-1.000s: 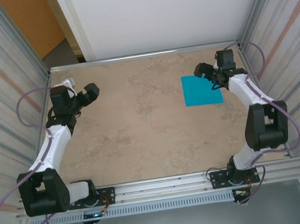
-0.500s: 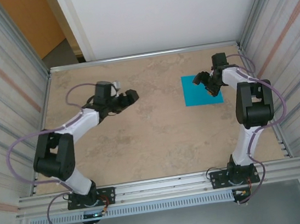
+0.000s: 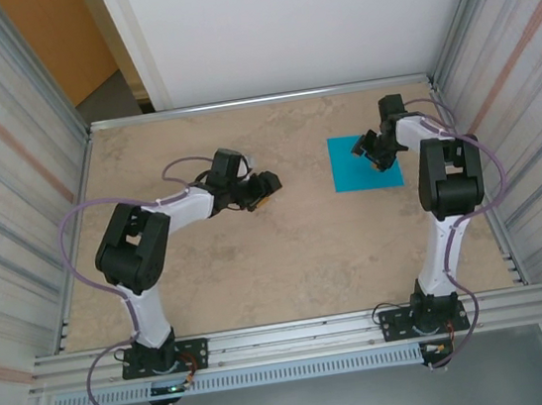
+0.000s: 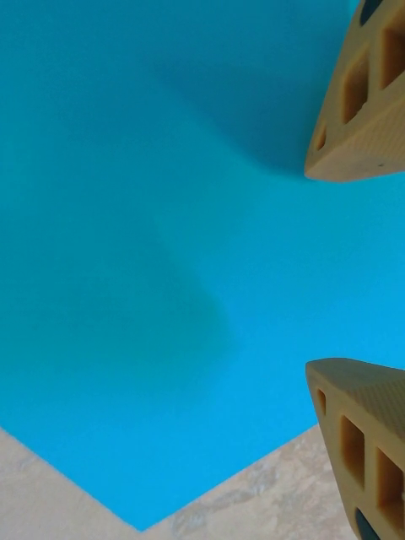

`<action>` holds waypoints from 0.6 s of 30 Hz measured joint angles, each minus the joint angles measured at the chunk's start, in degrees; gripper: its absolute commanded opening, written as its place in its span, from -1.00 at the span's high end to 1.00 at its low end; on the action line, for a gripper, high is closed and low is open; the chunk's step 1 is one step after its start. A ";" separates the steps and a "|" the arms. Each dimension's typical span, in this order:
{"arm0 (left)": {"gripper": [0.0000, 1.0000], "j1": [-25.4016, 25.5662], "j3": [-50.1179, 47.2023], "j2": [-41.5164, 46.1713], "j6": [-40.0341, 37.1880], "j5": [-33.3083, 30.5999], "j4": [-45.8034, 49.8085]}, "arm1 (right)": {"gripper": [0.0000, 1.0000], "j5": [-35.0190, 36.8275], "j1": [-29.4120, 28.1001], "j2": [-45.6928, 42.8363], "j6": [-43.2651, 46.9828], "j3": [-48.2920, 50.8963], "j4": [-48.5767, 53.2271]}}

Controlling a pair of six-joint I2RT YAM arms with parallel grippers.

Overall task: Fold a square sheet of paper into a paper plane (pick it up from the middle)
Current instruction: Move the square sheet of paper to the center of the table.

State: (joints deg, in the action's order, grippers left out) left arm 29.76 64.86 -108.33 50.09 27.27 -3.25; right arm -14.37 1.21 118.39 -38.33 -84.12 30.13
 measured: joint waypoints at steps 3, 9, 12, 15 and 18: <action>-0.14 0.00 0.42 0.00 0.33 0.17 0.04 | -0.10 0.42 -0.15 0.42 0.02 0.00 0.72; -0.06 -0.15 0.83 0.00 0.39 0.22 0.07 | -0.08 1.38 -1.44 0.39 0.70 0.22 1.20; -0.04 -0.68 0.79 0.00 0.39 0.26 0.00 | -0.08 1.44 -2.64 -0.90 1.20 2.14 1.07; -0.01 -1.99 -0.17 0.09 0.39 0.39 -0.26 | -0.08 1.49 -4.35 -3.34 1.03 5.70 1.01; -0.01 -3.61 -1.79 0.26 0.39 0.44 -0.37 | -0.08 1.51 -7.54 -7.10 -0.74 10.95 0.48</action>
State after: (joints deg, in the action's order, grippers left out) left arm 26.15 63.07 -108.07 50.48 27.70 -3.62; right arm -12.86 -6.33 111.28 -39.07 -73.17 30.61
